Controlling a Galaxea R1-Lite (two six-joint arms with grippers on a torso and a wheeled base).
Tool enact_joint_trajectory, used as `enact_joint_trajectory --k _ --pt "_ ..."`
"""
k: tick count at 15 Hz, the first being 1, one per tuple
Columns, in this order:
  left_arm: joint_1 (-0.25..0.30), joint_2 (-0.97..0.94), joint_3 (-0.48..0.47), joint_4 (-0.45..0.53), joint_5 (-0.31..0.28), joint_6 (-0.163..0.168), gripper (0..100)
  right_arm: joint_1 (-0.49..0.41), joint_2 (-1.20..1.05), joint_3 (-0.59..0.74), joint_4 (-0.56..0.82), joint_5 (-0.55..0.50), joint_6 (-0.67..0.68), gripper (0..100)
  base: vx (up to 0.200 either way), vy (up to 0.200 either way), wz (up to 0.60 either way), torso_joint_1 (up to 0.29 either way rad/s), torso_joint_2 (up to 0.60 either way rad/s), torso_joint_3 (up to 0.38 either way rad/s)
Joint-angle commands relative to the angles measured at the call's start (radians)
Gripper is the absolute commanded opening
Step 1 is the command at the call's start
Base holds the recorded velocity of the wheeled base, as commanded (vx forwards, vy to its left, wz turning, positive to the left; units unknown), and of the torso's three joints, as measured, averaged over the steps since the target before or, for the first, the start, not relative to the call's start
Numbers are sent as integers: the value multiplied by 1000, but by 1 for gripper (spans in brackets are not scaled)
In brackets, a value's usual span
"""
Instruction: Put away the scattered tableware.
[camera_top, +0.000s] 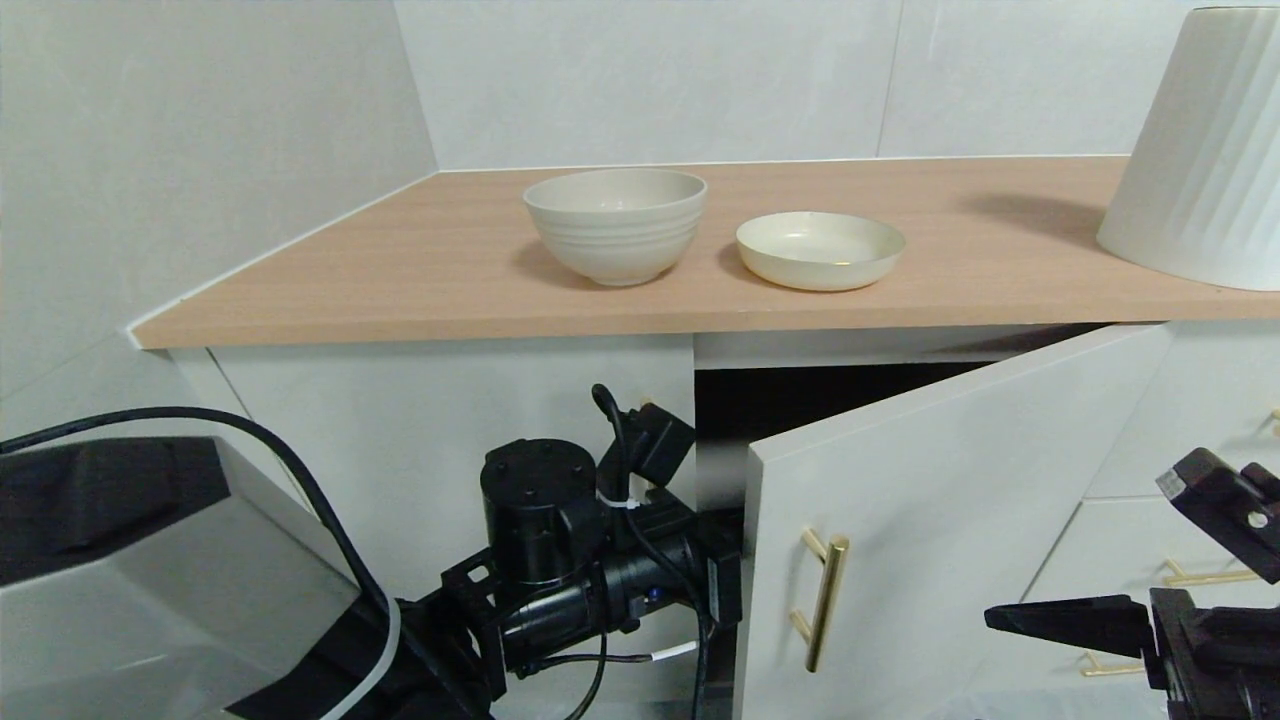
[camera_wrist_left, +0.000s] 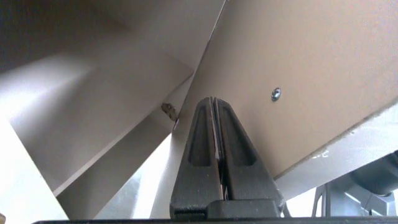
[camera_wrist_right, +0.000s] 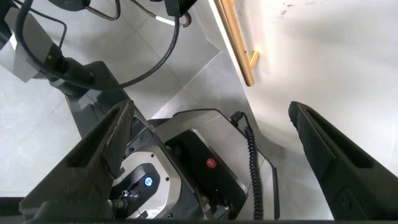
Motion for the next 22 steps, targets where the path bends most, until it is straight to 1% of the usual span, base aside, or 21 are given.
enact_joint_trajectory --k 1,5,8,11,12,13,14,15,17,20,22 --pt "0 -1 0 0 1 0 0 1 3 1 -1 1 0 100 -200 0 0 7 -2 -2" --pt "0 10 -7 -2 3 0 0 2 5 3 1 1 -2 100 -200 0 0 4 5 6" --pt "0 14 -16 -2 3 0 0 4 5 3 3 1 -2 100 0 0 0 0 0 0" --pt "-2 8 -50 4 6 0 0 5 6 3 3 1 -2 100 0 0 0 0 0 0" --pt "0 8 -95 24 10 0 0 5 6 3 1 1 -2 100 0 0 0 0 0 0" --pt "0 7 -118 55 12 0 0 5 6 3 3 1 -2 100 0 0 0 0 0 0" --pt "0 -10 -168 159 20 0 0 5 5 3 1 1 -2 100 0 0 0 0 0 0" --pt "0 -20 -210 231 20 0 0 5 0 1 1 -1 -2 100 0 0 0 0 0 0" --pt "0 -12 -291 323 20 -2 0 5 0 1 1 -1 -2 100 -200 0 0 2 5 0" --pt "0 -4 -311 340 20 -2 0 5 -9 1 1 -1 -2 100 -200 0 0 7 5 -6" --pt "0 20 -328 336 26 -2 0 5 -14 0 1 -1 -2 100 0 0 0 0 0 0"
